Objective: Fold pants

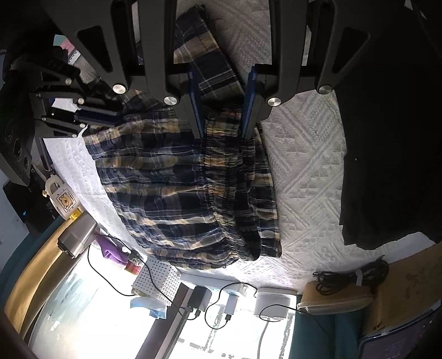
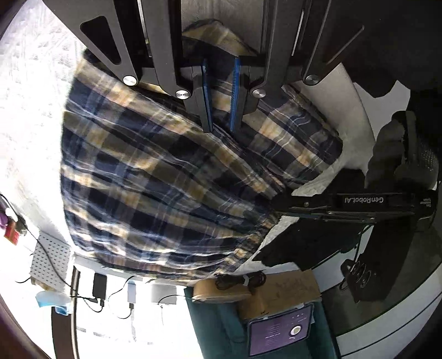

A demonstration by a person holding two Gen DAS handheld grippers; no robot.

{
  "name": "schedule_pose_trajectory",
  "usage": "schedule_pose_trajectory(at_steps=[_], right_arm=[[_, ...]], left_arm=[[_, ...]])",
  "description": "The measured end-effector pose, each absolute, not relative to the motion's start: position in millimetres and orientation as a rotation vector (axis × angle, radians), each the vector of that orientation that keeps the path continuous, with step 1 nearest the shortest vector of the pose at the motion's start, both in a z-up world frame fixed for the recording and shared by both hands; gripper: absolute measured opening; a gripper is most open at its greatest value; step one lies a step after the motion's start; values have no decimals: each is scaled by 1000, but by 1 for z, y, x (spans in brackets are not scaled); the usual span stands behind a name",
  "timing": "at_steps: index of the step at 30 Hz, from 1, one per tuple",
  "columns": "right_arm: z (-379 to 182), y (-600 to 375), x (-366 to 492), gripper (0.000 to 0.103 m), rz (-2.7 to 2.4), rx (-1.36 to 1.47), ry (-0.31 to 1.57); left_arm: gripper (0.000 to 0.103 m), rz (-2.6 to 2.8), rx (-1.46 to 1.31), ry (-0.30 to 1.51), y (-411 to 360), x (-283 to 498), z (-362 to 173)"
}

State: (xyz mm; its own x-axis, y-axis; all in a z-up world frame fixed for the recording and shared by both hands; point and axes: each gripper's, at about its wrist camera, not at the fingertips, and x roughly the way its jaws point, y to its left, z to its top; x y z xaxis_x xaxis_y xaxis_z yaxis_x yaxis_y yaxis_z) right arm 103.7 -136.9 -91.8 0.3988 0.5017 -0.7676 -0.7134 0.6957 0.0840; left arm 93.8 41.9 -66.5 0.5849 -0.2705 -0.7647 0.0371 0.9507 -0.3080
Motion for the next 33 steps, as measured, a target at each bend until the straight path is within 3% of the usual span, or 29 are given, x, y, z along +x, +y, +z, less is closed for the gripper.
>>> schedule_pose_trajectory(at_steps=[8,9,11,12,13,23,27,33], right_arm=[[-82,-149,111,14,730,-275,861],[-81,-150,112,18,726,-274,859],[-77,-154,114,52,723,-273,853],[-76,-155,114,84,721,-271,849],[-73,-156,114,91,720,-270,841],[-44,-167,121,91,672,-276,760],[-36,-171,127,91,645,-276,738],[-31,-181,143,91,615,-256,729]], left_arm=[[27,-171,-218,903,41,93,-51],[27,-163,-206,897,41,93,-48],[33,-168,-200,886,44,93,-43],[38,-169,-195,884,45,94,-41],[47,-166,-188,879,45,94,-39],[49,-155,-178,852,41,106,-25],[62,-177,-157,827,34,112,-18],[63,-160,-159,838,35,129,-16]])
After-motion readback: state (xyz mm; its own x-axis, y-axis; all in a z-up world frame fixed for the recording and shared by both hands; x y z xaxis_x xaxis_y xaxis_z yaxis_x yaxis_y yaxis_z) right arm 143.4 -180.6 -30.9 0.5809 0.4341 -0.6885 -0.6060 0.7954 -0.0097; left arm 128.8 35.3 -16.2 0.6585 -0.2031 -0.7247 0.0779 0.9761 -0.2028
